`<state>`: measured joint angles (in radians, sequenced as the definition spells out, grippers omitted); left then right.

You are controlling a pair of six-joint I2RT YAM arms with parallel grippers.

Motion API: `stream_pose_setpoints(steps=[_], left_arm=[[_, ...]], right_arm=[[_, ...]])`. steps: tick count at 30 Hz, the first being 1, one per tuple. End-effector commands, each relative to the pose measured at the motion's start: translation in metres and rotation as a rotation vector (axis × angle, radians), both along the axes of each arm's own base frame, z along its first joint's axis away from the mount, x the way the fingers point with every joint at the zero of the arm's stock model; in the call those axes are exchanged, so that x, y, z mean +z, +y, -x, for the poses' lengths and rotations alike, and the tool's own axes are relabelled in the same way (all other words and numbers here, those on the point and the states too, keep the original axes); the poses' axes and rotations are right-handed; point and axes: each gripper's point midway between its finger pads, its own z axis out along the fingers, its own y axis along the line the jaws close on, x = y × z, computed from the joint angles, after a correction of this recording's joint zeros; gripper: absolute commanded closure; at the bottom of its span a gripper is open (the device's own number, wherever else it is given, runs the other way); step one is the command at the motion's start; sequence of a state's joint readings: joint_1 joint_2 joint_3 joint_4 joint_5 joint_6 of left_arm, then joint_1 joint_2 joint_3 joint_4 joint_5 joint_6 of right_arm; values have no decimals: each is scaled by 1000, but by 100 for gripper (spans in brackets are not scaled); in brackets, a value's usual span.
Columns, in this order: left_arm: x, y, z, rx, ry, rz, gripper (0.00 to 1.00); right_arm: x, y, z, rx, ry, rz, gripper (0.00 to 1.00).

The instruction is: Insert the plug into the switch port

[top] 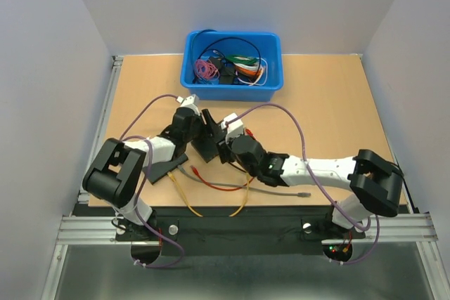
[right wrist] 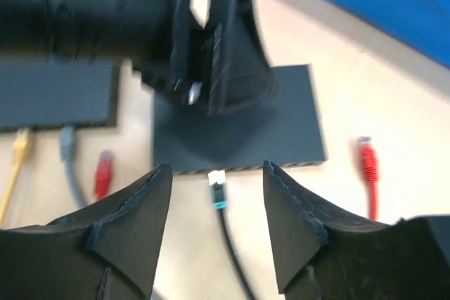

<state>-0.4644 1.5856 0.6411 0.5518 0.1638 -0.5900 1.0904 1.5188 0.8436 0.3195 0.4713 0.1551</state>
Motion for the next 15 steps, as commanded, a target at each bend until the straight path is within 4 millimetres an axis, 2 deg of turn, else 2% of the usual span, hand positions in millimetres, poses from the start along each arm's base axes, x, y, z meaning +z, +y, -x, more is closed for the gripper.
stream_pose_setpoints(steps=[1, 2, 4, 6, 9, 10, 11, 12, 13, 14, 15], left_arm=[[4, 31, 4, 48, 50, -87, 33], [9, 41, 0, 75, 40, -91, 33], [24, 54, 0, 114, 11, -95, 32], [39, 69, -1, 157, -24, -102, 32], [40, 100, 6, 263, -39, -167, 32], [41, 106, 8, 286, -46, -177, 32], [42, 112, 11, 304, -56, -185, 32], [50, 116, 13, 321, -83, -184, 32], [43, 126, 18, 349, -80, -207, 32], [43, 130, 20, 361, -85, -215, 32], [42, 135, 24, 377, -95, -222, 32]], right_arm=[[-2, 39, 32, 110, 33, -5, 41], [-5, 48, 41, 133, 44, -11, 42], [-23, 58, 46, 149, 70, 14, 43], [-29, 71, 50, 164, 89, 4, 43], [-45, 89, 51, 179, 118, 12, 45], [-49, 94, 51, 184, 124, 17, 45], [-64, 96, 51, 184, 138, 44, 46], [-63, 102, 49, 184, 137, 39, 46], [-73, 103, 48, 177, 144, 58, 46], [-69, 106, 47, 177, 141, 47, 46], [-75, 109, 45, 175, 144, 56, 47]])
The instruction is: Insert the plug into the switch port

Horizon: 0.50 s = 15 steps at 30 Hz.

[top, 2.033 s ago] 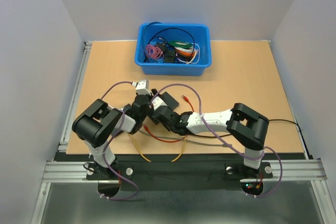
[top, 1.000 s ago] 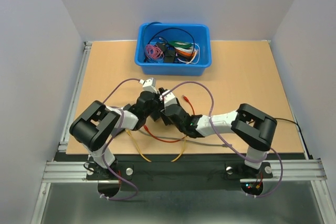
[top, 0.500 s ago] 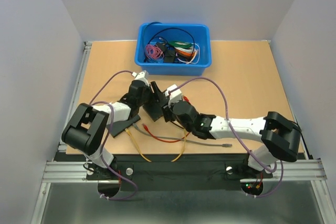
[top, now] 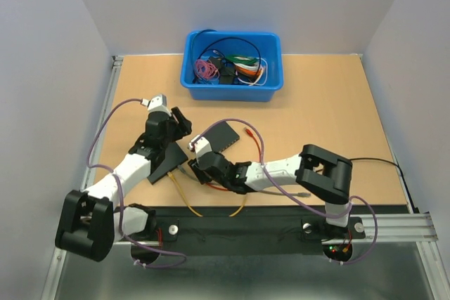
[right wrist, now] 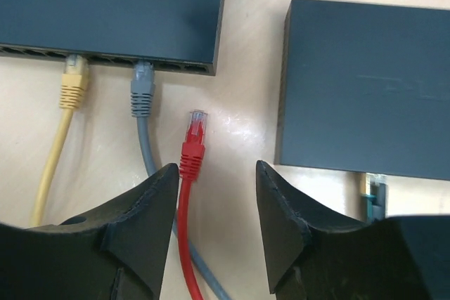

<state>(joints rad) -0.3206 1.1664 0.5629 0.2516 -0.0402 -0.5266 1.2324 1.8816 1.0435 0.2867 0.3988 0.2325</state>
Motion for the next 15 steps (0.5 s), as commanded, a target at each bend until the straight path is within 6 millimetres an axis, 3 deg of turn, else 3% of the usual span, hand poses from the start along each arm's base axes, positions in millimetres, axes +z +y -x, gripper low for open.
stream_pose_setpoints(steps=[1, 6, 15], left_arm=[[-14, 34, 15, 101, 7, -87, 32], [-5, 37, 20, 108, -41, -69, 32], [-9, 35, 17, 96, -20, -74, 32]], right_arm=[[11, 22, -5, -5, -2, -52, 48], [1, 29, -8, -9, 4, -36, 49], [-13, 30, -7, -14, 27, -13, 52]])
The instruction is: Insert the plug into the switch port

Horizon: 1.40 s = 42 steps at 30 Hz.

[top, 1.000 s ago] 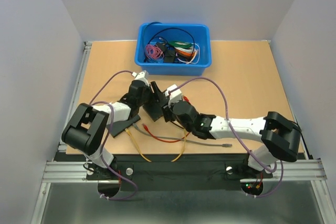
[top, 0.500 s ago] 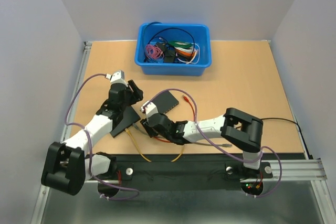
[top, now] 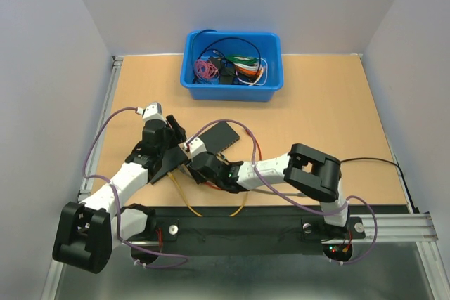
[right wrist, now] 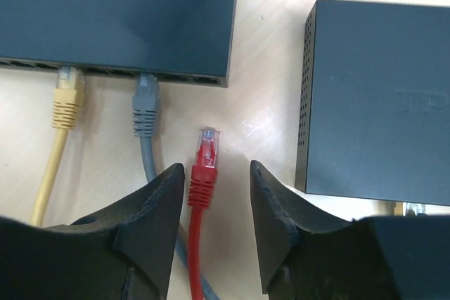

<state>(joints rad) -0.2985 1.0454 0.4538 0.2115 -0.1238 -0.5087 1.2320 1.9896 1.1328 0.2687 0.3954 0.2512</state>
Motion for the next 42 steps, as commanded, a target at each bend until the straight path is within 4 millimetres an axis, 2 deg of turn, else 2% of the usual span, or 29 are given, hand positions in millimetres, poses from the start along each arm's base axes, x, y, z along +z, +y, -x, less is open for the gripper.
stream_pose_setpoints(steps=[1, 3, 8, 11, 14, 16, 18, 19, 23, 25, 26, 28, 30, 35, 36, 38, 41, 42], left_arm=[[9, 4, -6, 10, -35, -12, 32], [10, 5, -6, 12, -39, -9, 32], [10, 4, -5, 9, -39, -8, 32], [9, 5, -6, 12, -37, -8, 32], [9, 5, -6, 12, -36, -9, 32], [10, 5, -9, 12, -36, -12, 33], [8, 6, -10, 22, -25, -12, 33], [9, 5, -12, 23, -25, -10, 33], [11, 3, -15, 20, -22, -7, 32], [15, 3, -18, 22, -31, -5, 32], [16, 3, -19, 21, -31, -6, 32], [20, 2, -23, 21, -44, -6, 32], [19, 1, -26, 19, -36, -9, 31], [23, -7, -42, -2, -32, 1, 32], [22, -11, -47, -13, -26, 5, 31], [15, -13, -52, -20, -6, -1, 31], [18, -19, -64, -41, -14, 6, 31], [13, -22, -67, -57, 0, 3, 31]], right_arm=[[6, 12, -1, -7, 4, -31, 53], [0, 10, -3, -24, 7, -22, 54], [-7, 8, -2, -32, 18, -11, 67], [-7, 7, -2, -36, 21, -11, 82], [1, 5, -4, -50, 9, -26, 97], [12, 3, -8, -73, -11, -41, 100], [34, 3, -11, -88, -34, -78, 99], [52, 4, -11, -85, -45, -110, 100], [90, 0, -11, -82, -73, -173, 99], [94, -10, -12, -102, -91, -168, 100], [104, -16, -13, -118, -110, -178, 100], [98, -30, -12, -133, -114, -156, 100], [103, -39, -12, -152, -128, -156, 100], [86, -71, -6, -178, -129, -105, 100], [91, -79, -8, -200, -141, -111, 100], [82, -99, -6, -229, -148, -81, 100], [79, -119, -7, -264, -155, -71, 100], [79, -128, -7, -277, -153, -73, 100]])
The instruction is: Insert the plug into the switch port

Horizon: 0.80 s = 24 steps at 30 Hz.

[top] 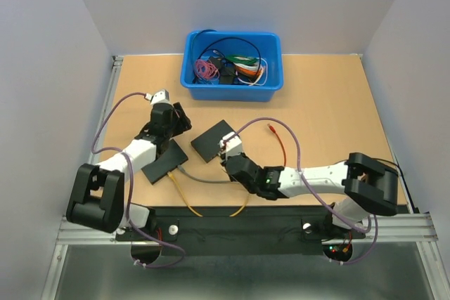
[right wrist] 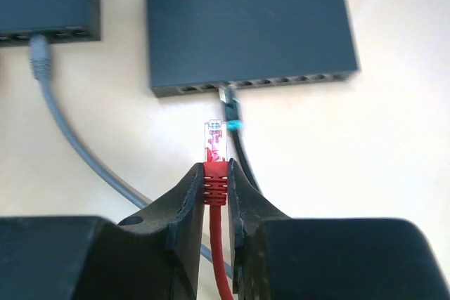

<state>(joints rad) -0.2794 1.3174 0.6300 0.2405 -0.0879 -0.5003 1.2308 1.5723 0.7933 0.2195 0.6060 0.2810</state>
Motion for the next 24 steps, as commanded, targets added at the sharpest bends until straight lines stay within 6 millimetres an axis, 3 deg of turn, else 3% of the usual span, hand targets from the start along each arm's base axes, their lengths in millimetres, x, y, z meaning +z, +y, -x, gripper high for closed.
stream_pose_setpoints(steps=[1, 5, 13, 19, 24], left_arm=[[27, -13, -29, -49, -87, 21, 31], [31, -27, -45, -117, -113, 35, 31], [29, -59, -70, -268, -134, 65, 31], [15, -75, -68, -352, -117, 115, 34], [-13, -84, -50, -394, -62, 137, 34]], right_arm=[[26, -22, -11, -86, -56, -63, 100], [20, -36, -17, -110, -44, -55, 99], [-6, -43, -38, -129, 16, -20, 100], [-16, -42, -56, -132, 33, -49, 100], [-25, -35, -67, -126, 54, -72, 100]])
